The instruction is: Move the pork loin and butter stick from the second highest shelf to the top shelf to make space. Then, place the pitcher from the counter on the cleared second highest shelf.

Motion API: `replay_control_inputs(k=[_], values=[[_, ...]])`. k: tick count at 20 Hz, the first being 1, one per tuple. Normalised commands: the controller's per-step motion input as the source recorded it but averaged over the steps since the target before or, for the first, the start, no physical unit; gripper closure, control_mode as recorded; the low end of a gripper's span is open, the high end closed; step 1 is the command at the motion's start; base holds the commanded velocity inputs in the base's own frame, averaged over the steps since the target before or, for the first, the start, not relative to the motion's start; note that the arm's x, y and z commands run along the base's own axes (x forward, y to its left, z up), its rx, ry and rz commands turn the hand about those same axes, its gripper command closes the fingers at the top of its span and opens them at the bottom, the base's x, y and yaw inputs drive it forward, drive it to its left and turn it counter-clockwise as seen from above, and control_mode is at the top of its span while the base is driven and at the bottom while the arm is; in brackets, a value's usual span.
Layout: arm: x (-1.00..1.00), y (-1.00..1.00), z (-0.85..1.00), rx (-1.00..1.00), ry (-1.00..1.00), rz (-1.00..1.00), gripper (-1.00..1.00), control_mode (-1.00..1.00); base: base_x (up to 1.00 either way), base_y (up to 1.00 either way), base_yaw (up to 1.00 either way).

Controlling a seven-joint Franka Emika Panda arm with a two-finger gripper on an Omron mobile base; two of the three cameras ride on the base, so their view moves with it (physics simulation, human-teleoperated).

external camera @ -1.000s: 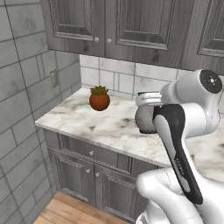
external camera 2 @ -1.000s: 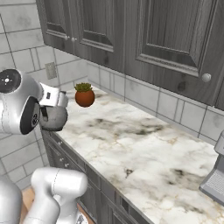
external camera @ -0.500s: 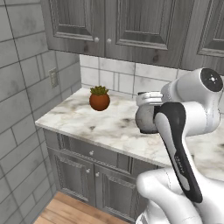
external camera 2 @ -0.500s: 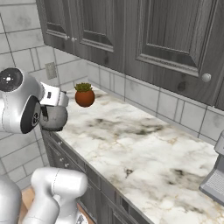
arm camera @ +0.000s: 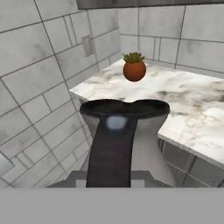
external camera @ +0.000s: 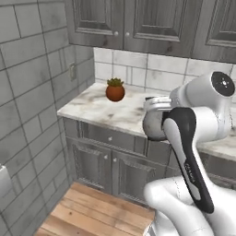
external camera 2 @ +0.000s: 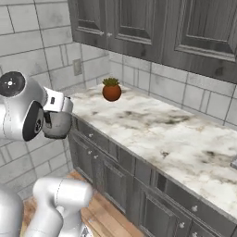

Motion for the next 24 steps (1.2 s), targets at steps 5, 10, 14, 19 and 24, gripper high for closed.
replay_control_inputs(k=[5, 10, 14, 19, 24], values=[[0.0, 0.0, 0.0, 0.0, 0.0, 0.0, 1.0, 1.0, -1.0, 0.17, -0.46], [0.0, 0.0, 0.0, 0.0, 0.0, 0.0, 1.0, 1.0, -0.77, 0.0, -0.67], [0.0, 0.0, 0.0, 0.0, 0.0, 0.0, 1.0, 1.0, -0.4, 0.0, -0.73], [0.0, 0.0, 0.0, 0.0, 0.0, 0.0, 1.0, 1.0, -0.13, -0.05, -0.74], [0.0, 0.0, 0.0, 0.0, 0.0, 0.0, 1.0, 1.0, -0.01, -0.11, -0.74]])
